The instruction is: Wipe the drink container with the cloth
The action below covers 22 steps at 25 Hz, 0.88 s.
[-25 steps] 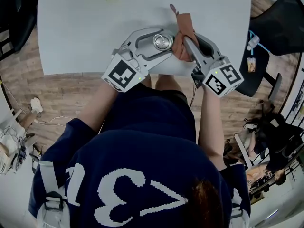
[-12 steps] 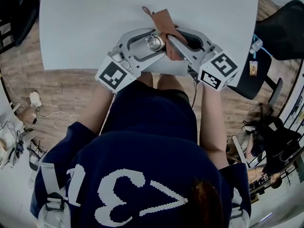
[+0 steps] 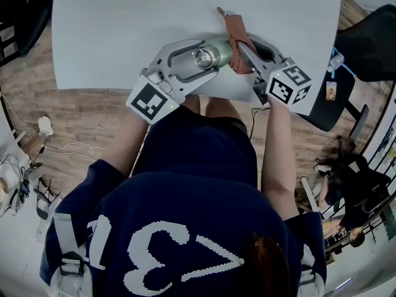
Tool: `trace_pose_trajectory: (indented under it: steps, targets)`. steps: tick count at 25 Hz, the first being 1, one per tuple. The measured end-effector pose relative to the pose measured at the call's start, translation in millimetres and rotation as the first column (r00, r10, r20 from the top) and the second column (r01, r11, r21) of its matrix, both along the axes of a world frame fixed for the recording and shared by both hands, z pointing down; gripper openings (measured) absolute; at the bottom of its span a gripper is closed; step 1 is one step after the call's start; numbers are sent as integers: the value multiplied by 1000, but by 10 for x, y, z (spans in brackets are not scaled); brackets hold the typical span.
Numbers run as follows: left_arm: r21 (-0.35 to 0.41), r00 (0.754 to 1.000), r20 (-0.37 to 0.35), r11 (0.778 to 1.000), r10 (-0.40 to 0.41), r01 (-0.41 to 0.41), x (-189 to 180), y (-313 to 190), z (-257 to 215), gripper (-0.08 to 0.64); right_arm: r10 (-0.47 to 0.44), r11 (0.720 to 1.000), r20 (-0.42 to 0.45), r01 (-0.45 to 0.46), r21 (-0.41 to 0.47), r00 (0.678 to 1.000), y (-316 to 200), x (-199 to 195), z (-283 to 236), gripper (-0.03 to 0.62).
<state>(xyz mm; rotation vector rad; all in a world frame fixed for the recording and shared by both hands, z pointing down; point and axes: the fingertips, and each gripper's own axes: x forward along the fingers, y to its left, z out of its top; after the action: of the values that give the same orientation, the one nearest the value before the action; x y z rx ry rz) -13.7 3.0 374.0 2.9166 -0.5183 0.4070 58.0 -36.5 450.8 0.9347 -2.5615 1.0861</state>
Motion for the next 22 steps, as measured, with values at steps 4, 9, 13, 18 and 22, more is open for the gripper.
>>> trace_pose_trajectory:
  steps: [4,9,13,18,22]
  targets:
    - [-10,1000,-12,1000,-9,9,6,-6,-12,281,-31,999,28,30,38,999,32,-133,-206,74]
    - [-41,999,-15,999,-32,32,-9,-30,-2,281,-119,986,92,106,131,989,85,-474,-703,74]
    - [-71,998,-13,996,-55,54,-47,-49,15,281,-156,975,67,143,173,985,117,-622,-815,74]
    - [-94,997,-13,992,-81,79,-10,-54,17,281,-25,992,76,15,129,997,38,-324,-539,72]
    - [-158,987,-37,976,-155,148,-70,-146,27,281,74,994,-9,-73,87,997,-37,-95,-191,71]
